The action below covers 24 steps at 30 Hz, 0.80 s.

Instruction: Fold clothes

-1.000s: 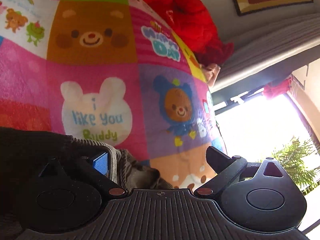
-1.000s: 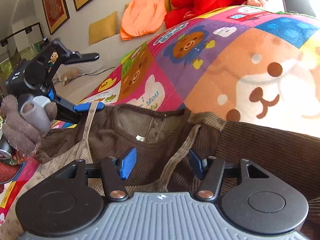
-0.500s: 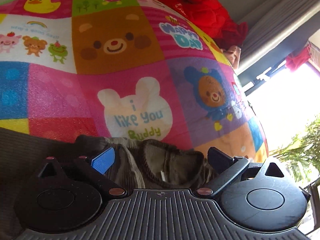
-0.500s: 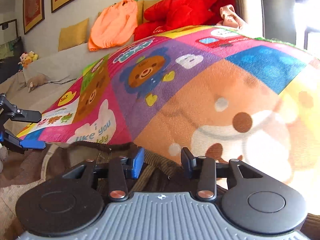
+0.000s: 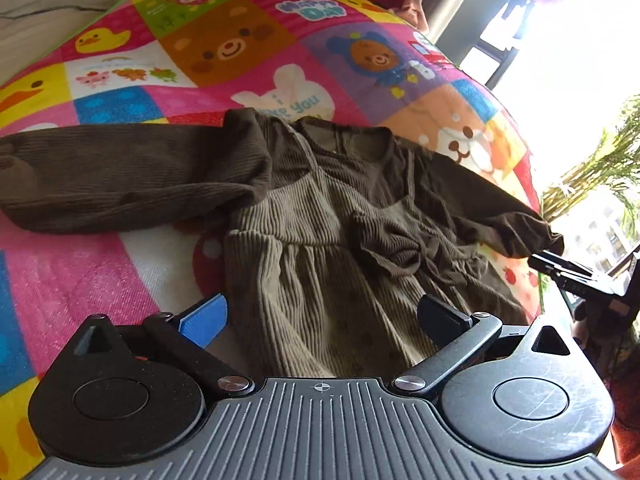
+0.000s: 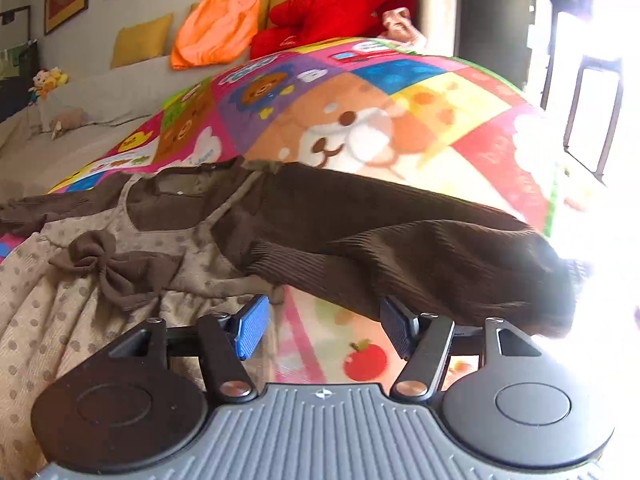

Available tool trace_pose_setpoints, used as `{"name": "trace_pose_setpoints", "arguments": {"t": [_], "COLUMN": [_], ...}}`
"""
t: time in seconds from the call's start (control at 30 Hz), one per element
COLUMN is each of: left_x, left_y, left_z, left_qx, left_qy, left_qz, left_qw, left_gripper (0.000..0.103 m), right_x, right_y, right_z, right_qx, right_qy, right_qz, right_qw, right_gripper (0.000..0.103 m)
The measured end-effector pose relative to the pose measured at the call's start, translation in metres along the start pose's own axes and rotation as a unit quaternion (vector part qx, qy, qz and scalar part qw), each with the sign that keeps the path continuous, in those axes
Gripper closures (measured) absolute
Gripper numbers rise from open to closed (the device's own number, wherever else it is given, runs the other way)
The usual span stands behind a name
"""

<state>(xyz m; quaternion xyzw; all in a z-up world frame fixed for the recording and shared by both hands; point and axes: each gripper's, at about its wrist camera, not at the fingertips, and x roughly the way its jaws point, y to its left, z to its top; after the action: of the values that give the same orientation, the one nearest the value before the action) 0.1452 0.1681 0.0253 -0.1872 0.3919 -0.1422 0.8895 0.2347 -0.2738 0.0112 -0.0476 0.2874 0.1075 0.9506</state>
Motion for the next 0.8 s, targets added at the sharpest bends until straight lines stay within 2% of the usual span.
{"name": "trace_pose_setpoints", "arguments": {"t": [0.1, 0.2, 0.3, 0.33, 0.37, 0.43, 0.47, 0.53, 0.6, 0.73, 0.8], "left_x": [-0.014, -0.016, -0.011, -0.009, -0.007, -0.004, -0.003, 0.002, 0.007, 0.012, 0.010], "left_y": [0.001, 0.004, 0.001, 0.001, 0.001, 0.003, 0.004, 0.007, 0.009, 0.008, 0.009], "left_z": [-0.004, 0.005, 0.010, 0.010, 0.009, 0.008, 0.006, 0.003, 0.001, -0.006, -0.010], "left_qx": [-0.015, -0.043, -0.057, -0.062, -0.066, -0.070, -0.071, -0.071, -0.071, -0.066, -0.066], "left_qy": [-0.020, -0.035, -0.038, -0.037, -0.036, -0.036, -0.035, -0.030, -0.023, -0.019, -0.019], "left_qz": [0.009, 0.007, 0.001, -0.001, -0.002, -0.005, -0.007, -0.010, -0.010, -0.012, -0.015], "left_qw": [0.9996, 0.9984, 0.9976, 0.9974, 0.9971, 0.9969, 0.9969, 0.9970, 0.9972, 0.9976, 0.9975], "left_gripper": [0.000, 0.000, 0.000, 0.000, 0.000, 0.000, 0.000, 0.000, 0.000, 0.000, 0.000], "right_x": [-0.017, -0.008, 0.014, 0.021, 0.024, 0.018, 0.009, -0.013, -0.028, -0.023, -0.009], "right_y": [-0.033, -0.069, -0.092, -0.098, -0.098, -0.084, -0.071, -0.044, -0.018, 0.046, 0.074], "right_z": [-0.003, 0.000, 0.000, -0.002, 0.000, 0.010, 0.019, 0.046, 0.077, 0.133, 0.142], "right_qx": [0.071, 0.145, 0.181, 0.192, 0.192, 0.156, 0.119, 0.065, 0.042, 0.008, -0.006], "right_qy": [-0.040, -0.051, -0.037, -0.028, -0.025, -0.039, -0.063, -0.105, -0.132, -0.142, -0.130], "right_qz": [-0.064, -0.126, -0.140, -0.125, -0.116, -0.118, -0.122, -0.098, -0.049, 0.068, 0.100], "right_qw": [0.995, 0.980, 0.973, 0.973, 0.974, 0.980, 0.983, 0.987, 0.989, 0.988, 0.986], "right_gripper": [0.040, 0.040, 0.041, 0.058, 0.084, 0.088, 0.089, 0.090, 0.090, 0.091, 0.091]}}
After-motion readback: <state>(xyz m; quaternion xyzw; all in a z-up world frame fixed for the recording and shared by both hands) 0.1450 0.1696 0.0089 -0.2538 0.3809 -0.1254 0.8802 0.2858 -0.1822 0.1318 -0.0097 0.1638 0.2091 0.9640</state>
